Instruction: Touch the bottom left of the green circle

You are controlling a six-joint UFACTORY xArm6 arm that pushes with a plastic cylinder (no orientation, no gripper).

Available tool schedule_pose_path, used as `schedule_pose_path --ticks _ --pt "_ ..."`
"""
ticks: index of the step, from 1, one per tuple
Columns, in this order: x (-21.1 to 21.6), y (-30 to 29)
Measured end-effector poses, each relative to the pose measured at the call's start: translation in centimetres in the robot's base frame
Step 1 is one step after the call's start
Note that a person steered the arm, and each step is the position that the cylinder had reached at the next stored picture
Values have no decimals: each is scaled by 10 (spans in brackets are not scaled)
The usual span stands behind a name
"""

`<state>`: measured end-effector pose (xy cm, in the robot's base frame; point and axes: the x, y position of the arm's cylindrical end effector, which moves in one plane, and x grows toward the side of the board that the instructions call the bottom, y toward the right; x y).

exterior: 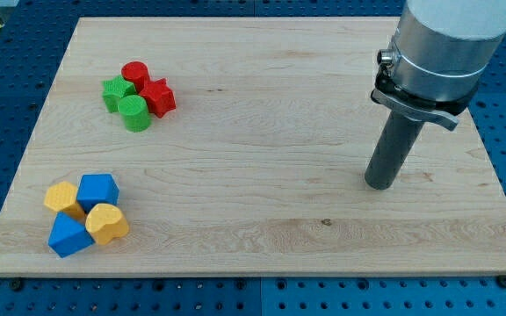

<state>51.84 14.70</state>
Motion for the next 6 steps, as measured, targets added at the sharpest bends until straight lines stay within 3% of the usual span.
schedule_pose_path --ticks 3,6 --pt "-18 -26" --pt "-33 -218"
